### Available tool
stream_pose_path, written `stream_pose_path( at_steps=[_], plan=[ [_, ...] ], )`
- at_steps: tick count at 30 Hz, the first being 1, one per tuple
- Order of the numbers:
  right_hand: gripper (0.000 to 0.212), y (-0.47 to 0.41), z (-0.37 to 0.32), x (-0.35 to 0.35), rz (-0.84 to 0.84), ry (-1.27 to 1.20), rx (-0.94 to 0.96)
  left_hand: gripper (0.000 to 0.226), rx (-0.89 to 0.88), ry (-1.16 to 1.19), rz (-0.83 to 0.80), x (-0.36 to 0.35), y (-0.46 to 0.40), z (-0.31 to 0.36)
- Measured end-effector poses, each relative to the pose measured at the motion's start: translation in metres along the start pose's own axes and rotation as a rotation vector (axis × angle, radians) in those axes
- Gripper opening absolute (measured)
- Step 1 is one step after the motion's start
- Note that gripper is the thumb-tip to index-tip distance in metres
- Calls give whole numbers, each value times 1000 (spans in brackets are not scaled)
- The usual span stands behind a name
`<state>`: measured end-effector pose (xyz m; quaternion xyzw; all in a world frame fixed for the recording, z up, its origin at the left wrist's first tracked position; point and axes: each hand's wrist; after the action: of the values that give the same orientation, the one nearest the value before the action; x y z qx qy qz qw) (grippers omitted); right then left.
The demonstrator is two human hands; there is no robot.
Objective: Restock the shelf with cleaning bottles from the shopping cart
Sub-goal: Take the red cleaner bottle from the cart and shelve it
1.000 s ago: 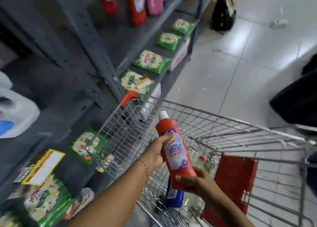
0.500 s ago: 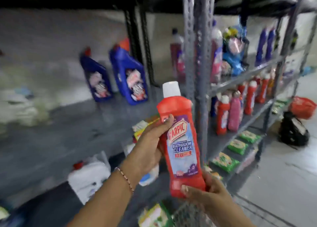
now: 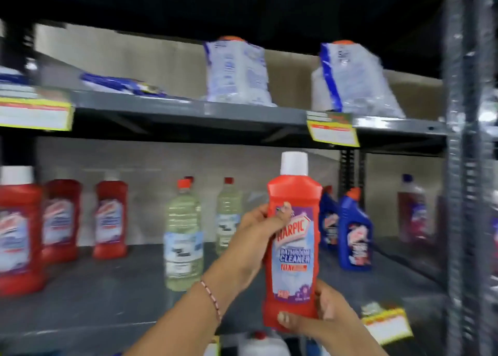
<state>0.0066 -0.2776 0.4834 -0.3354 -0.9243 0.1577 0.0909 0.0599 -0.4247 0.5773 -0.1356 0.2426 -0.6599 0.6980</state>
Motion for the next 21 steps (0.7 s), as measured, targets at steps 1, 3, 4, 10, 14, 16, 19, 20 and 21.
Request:
stream_pose_path(
  at_steps=[1,3,4,10,14,16,19,20,21],
  plan=[
    [72,-11,0,-18,-37,4,10,15,-13,-15,19,17,11,6],
    [69,-37,1,-65,-123,8,31,11,-48,-35,91,59,34,19],
    [68,-50,5,-88,-141,-9,32,12,-69,-56,126,80,45,26],
    [66,-108,23,-196,-170,50,72,14,-174,-71,347,177,93,60],
    [66,-154,42,-258,-132,130,4,36,-151,-92,541,237,111,66],
    [62,-176,51,-275,-120,128,-38,33,-118,-134,617,259,113,57],
    [53,-203,55,-289,-134,159,-37,37,-14,-279,709,285,116,29],
    [49,-210,56,-293,-119,188,-20,39,30,-315,722,293,117,19],
    [44,-217,59,-294,-100,225,5,40,77,-342,723,299,117,11]
  ],
)
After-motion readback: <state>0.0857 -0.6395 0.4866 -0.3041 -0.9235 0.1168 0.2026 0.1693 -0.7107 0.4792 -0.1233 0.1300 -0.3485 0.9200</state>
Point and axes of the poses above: each hand's wrist, its own y-axis away from the middle knuckle, its own x-axis out of the back of the hand, z = x × y, and after that the axes turned 3 degrees about -z, right-handed
